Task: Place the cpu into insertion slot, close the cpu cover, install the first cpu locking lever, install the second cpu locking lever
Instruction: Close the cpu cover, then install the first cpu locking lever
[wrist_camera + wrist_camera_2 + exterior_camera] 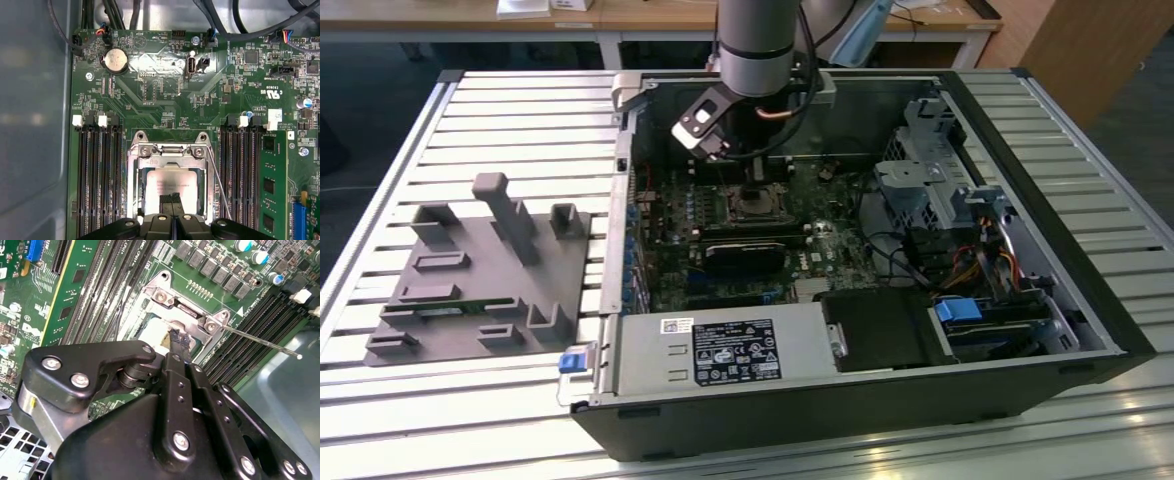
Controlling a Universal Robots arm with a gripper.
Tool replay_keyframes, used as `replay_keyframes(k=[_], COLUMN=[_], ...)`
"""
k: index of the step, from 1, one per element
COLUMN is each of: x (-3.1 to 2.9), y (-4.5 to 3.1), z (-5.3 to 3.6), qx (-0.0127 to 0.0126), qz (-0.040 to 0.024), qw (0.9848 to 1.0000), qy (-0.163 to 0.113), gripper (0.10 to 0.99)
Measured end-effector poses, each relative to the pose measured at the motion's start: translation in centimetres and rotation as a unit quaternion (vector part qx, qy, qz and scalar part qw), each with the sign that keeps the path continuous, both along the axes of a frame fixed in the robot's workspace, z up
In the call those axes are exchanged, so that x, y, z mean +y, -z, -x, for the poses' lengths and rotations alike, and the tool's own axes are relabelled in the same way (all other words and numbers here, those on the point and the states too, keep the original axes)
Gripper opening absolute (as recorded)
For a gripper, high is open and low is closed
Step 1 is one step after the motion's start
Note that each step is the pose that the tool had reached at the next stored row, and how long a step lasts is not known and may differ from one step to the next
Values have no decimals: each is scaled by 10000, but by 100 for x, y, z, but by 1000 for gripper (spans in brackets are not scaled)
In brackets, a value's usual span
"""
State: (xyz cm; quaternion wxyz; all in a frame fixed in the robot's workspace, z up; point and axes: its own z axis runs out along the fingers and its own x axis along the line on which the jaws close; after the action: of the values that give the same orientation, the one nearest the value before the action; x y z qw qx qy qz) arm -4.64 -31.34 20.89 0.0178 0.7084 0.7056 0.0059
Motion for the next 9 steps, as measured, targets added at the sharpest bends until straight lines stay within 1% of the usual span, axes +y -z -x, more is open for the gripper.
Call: replay_keyframes(k=[6, 9], x=[0, 0], y=[0, -15], z=[-15, -17], qx=[0, 0], qz=[0, 0], qw=[10000, 10000], qy=[1, 0], gripper=[106, 106])
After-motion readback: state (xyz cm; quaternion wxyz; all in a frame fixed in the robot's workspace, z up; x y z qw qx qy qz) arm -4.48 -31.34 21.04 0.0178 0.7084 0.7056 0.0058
